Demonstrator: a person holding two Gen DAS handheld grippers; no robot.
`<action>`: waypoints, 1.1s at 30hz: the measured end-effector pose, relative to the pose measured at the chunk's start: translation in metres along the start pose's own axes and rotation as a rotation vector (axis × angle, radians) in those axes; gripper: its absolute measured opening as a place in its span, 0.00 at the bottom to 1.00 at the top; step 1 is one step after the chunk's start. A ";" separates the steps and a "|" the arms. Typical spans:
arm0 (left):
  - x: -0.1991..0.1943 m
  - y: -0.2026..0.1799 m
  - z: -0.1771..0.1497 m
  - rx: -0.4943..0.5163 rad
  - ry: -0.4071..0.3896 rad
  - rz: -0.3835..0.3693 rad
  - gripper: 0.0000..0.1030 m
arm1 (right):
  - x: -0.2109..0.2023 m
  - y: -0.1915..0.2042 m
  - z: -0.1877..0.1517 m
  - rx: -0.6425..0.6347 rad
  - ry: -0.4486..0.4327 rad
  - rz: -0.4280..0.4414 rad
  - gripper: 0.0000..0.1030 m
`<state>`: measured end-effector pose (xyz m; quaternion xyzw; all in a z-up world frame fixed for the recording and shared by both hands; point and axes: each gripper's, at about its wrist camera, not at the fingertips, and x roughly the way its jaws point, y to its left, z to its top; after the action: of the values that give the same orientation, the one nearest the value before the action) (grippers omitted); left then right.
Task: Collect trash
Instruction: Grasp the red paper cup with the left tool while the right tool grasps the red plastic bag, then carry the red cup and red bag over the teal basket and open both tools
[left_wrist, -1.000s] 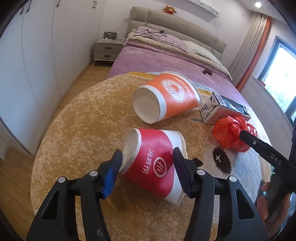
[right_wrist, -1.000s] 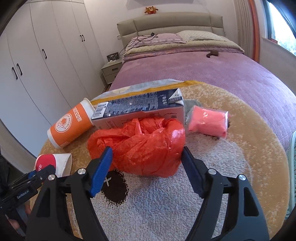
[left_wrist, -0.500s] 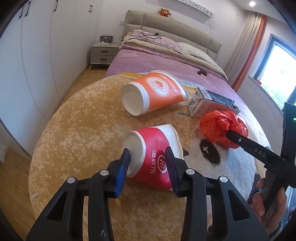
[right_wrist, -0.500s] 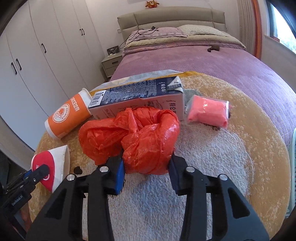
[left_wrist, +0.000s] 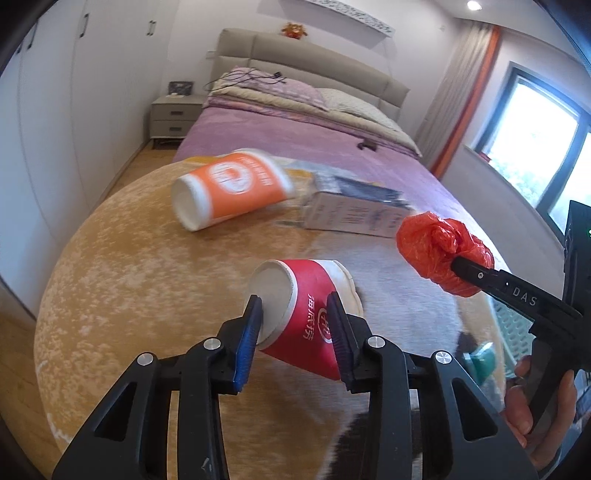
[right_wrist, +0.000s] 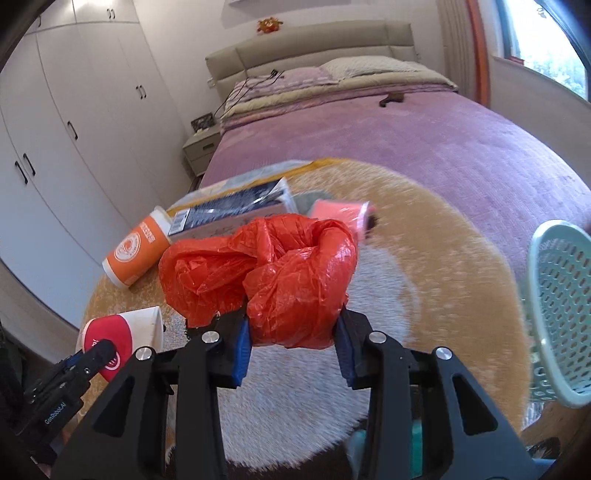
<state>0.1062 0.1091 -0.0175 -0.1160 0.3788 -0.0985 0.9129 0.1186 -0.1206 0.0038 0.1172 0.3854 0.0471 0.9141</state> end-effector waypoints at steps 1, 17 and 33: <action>-0.001 -0.007 0.001 0.009 -0.003 -0.018 0.34 | -0.007 -0.004 0.001 0.004 -0.013 -0.007 0.34; 0.006 -0.168 0.009 0.244 -0.037 -0.186 0.34 | -0.097 -0.112 0.010 0.159 -0.166 -0.125 0.34; 0.087 -0.324 -0.019 0.412 0.098 -0.323 0.34 | -0.131 -0.287 -0.007 0.438 -0.196 -0.343 0.34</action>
<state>0.1230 -0.2253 0.0040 0.0182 0.3710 -0.3232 0.8704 0.0208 -0.4202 0.0177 0.2489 0.3103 -0.2037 0.8946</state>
